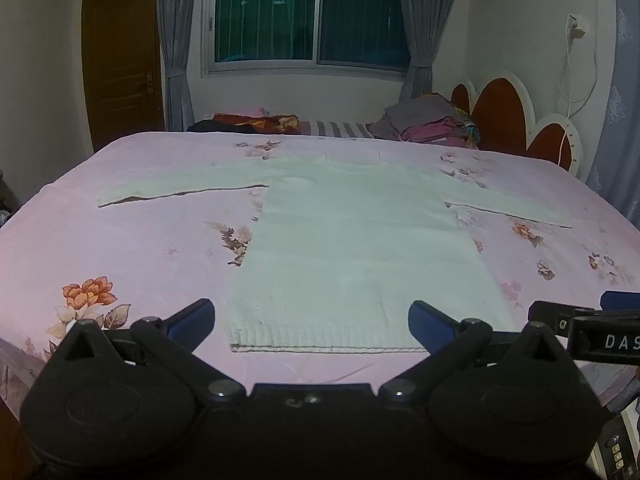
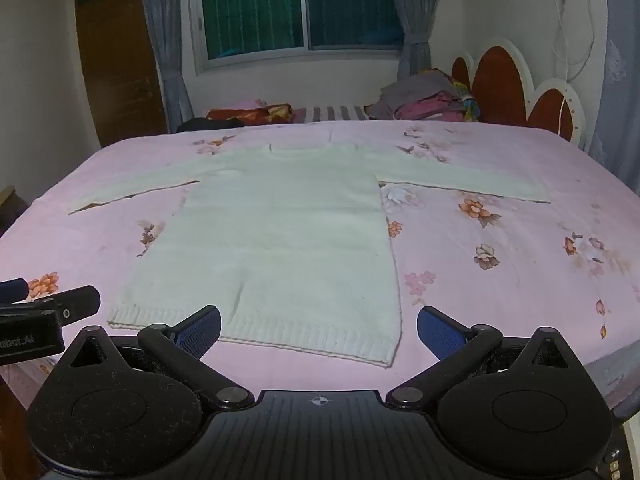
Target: Fold small clothes
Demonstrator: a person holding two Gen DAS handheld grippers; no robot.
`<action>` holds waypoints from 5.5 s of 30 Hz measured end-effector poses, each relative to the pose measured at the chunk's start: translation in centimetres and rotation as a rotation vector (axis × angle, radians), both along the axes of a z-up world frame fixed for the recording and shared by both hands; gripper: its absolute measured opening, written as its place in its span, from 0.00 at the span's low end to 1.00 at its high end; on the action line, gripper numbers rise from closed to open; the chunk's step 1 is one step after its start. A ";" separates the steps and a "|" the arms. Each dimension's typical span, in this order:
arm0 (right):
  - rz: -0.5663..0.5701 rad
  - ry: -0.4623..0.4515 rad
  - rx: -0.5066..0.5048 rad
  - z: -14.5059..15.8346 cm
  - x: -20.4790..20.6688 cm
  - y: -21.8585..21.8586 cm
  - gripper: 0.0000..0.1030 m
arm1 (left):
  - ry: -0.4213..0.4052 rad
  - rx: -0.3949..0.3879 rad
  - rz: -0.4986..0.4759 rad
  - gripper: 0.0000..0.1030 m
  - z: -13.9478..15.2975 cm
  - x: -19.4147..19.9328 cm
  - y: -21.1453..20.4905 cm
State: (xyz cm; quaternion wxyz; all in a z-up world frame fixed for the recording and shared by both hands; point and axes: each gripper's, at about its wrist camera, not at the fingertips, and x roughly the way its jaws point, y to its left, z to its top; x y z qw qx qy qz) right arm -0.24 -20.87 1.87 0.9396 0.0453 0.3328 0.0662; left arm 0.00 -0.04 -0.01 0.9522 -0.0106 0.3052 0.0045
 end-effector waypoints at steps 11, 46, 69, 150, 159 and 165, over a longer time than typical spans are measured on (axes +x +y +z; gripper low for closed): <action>-0.001 0.000 -0.004 0.3 0.4 0.4 1.00 | -0.007 -0.009 0.002 1.00 0.3 0.2 0.2; 0.003 -0.004 -0.001 0.6 0.7 0.0 1.00 | -0.013 -0.001 -0.005 1.00 0.7 -0.2 -0.1; 0.009 -0.008 -0.001 0.6 0.7 0.2 1.00 | -0.018 0.000 -0.006 1.00 0.8 -0.5 0.3; -0.619 -0.025 0.148 -8.3 35.1 -32.9 1.00 | 0.154 -0.040 -0.214 1.00 -4.4 35.7 -12.8; -0.676 0.032 0.305 -12.1 35.9 -38.6 0.60 | 0.202 0.042 -0.203 1.00 -5.3 37.6 -15.6; -0.714 0.030 0.410 -13.5 35.3 -41.2 0.59 | 0.210 0.036 -0.206 1.00 -5.2 38.6 -16.4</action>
